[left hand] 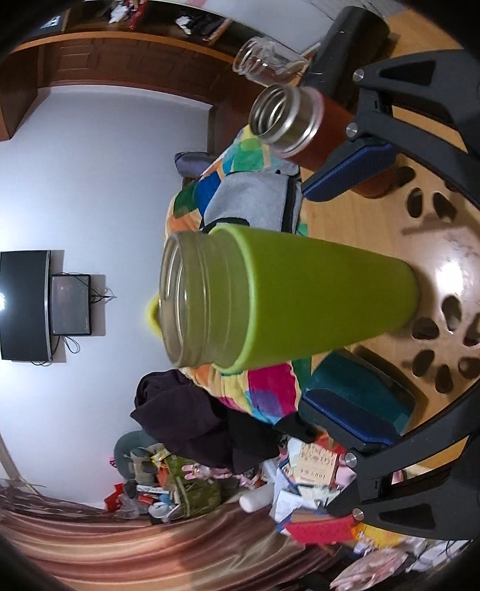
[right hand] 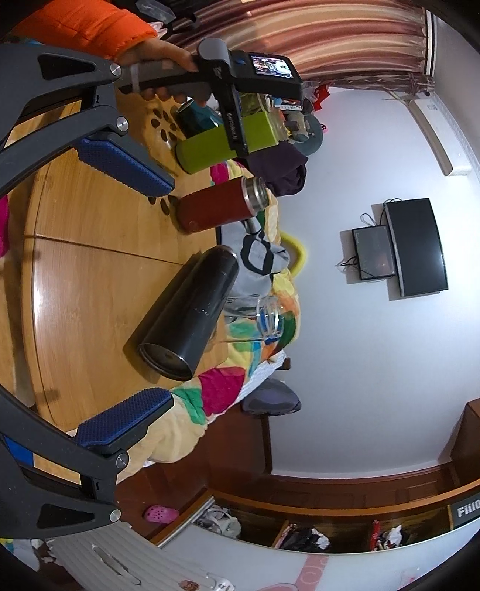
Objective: Flip cup upside down
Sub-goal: 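Reach the left gripper to the lime-green bottle and close around it, then lift the green bottle with the left gripper and bring it toward the right gripper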
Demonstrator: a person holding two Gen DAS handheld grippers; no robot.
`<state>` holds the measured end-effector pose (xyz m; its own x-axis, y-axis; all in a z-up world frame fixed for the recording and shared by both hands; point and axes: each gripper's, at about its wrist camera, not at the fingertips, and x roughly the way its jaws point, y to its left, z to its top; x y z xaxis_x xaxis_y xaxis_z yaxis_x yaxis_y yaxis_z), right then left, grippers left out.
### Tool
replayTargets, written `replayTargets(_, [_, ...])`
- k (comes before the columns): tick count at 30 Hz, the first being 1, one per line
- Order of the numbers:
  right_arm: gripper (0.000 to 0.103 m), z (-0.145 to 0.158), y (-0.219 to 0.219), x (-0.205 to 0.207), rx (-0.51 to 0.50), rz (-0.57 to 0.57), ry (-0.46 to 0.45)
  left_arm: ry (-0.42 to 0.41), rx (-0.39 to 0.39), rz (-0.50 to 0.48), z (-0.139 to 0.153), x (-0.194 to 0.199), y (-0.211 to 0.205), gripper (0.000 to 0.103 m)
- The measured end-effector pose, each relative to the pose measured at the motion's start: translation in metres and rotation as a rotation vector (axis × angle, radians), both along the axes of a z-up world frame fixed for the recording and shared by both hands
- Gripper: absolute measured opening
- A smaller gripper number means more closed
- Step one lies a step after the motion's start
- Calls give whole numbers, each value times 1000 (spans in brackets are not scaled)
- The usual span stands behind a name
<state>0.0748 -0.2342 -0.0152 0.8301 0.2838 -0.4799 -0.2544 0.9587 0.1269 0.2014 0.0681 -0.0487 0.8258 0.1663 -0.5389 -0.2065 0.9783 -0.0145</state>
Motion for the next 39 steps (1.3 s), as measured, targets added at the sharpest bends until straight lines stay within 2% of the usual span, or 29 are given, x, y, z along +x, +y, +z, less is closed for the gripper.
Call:
replayTargets(3, [103, -6, 1, 4, -2, 7, 16, 6, -16, -18, -6, 8, 1, 83])
replayTargets(7, [103, -10, 4, 5, -9, 27, 21, 23, -38, -1, -11, 11, 4, 71])
replayTargets(8, [103, -10, 5, 4, -13, 31, 19, 28, -42, 11, -12, 12, 7, 63])
replayTargets(10, [103, -10, 8, 2, -26, 29, 9, 31, -68, 1, -12, 11, 11, 63])
replayTargets(14, [103, -10, 12, 0, -38, 32, 2, 61, -67, -42, -8, 5, 11, 63])
replayTargets(20, [103, -9, 18, -4, -55, 50, -13, 101, -102, -157, -2, -19, -4, 63])
replayTargets(27, [103, -14, 29, -17, -95, 93, -52, 118, -36, -322, 8, -70, -47, 63])
replayTargets(33, [103, -37, 51, -35, -150, 241, -72, 122, -95, -477, 21, -107, -73, 63])
replayTargets(39, [103, -49, 72, -45, -135, 394, -95, 125, -171, -588, 25, -125, -90, 63])
